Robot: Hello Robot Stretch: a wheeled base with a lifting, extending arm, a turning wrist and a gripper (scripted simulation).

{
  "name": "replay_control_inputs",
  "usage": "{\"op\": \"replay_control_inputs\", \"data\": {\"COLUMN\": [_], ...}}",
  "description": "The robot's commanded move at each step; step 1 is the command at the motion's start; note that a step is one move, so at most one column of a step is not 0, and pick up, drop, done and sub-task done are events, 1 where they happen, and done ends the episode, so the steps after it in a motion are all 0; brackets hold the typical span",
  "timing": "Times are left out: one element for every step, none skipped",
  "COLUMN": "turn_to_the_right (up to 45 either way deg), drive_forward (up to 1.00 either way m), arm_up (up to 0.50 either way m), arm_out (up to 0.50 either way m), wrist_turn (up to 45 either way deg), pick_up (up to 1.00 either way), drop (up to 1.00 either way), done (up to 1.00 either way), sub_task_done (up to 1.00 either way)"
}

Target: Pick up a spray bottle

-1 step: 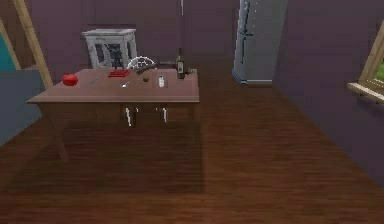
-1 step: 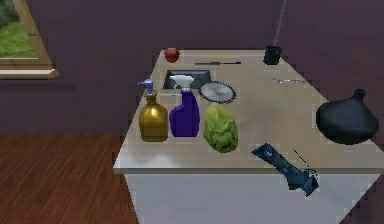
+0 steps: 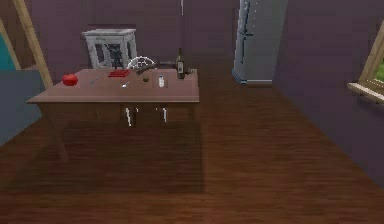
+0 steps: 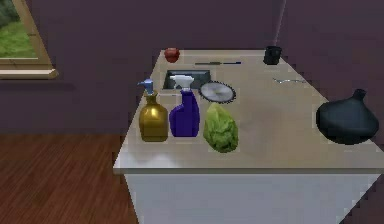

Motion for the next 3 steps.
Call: {"op": "replay_control_inputs", "data": {"turn_to_the_right": [0.0, 0.0, 0.0], "drive_forward": [0.0, 0.0, 0.0], "arm_up": [0.38, 0.0, 0.0], "arm_out": [0.0, 0.28, 0.0], "wrist_turn": [0.0, 0.0, 45.0], "pick_up": [0.0, 0.0, 0.0], "drop": [0.0, 0.0, 0.0], "done": [0.0, 0.0, 0.0], "sub_task_done": [0.0, 0.0, 0.0]}}
